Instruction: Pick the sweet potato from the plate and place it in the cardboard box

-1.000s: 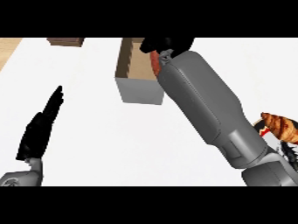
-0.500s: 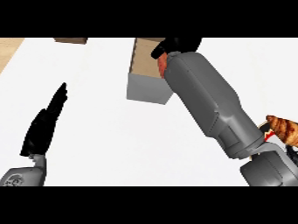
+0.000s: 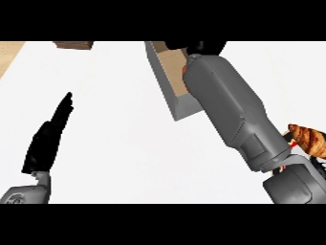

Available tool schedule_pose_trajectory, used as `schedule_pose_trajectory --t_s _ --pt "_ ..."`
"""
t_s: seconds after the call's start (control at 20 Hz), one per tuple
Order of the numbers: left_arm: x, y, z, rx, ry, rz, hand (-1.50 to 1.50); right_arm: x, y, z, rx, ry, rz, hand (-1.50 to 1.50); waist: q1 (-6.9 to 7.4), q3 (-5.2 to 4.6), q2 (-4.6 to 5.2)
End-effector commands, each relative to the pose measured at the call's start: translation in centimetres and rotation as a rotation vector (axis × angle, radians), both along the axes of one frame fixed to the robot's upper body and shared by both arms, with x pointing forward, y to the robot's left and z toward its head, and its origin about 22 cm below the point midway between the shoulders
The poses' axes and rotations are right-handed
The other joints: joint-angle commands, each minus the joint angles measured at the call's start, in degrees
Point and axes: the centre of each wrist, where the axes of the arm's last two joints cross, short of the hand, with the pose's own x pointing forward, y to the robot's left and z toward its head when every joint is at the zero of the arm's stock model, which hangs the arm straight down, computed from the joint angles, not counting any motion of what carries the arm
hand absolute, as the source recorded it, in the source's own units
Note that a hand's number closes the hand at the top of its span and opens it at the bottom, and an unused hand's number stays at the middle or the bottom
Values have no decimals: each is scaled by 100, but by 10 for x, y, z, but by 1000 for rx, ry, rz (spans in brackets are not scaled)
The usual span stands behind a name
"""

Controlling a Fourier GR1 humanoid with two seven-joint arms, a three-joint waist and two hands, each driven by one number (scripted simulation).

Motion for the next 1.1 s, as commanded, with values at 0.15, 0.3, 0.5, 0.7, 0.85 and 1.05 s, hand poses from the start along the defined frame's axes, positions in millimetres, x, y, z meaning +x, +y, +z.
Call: schedule_pose_trajectory --t_s 0.15,0.3,0.5,0.7,0.85,1.05 --pt "-13 7 -13 3 6 42 0 -4 -17 -3 244 -281 -138 -150 -176 11 -75" --pt "-18 29 -2 13 32 56 0 -6 -28 -11 261 -331 -189 -150 -324 8 -121" --pt "-28 12 -25 18 47 100 0 -7 -47 -12 280 -347 -254 -150 -564 -2 -214" --pt "-32 32 -8 5 39 134 0 -34 -87 -40 287 -372 -260 -150 -725 5 -273" --pt "-28 41 -10 13 44 142 0 -60 -106 -39 277 -376 -206 -150 -808 0 -280" --pt "-36 35 -17 -4 58 141 0 -106 -132 -43 286 -356 -154 -150 -790 -2 -267"
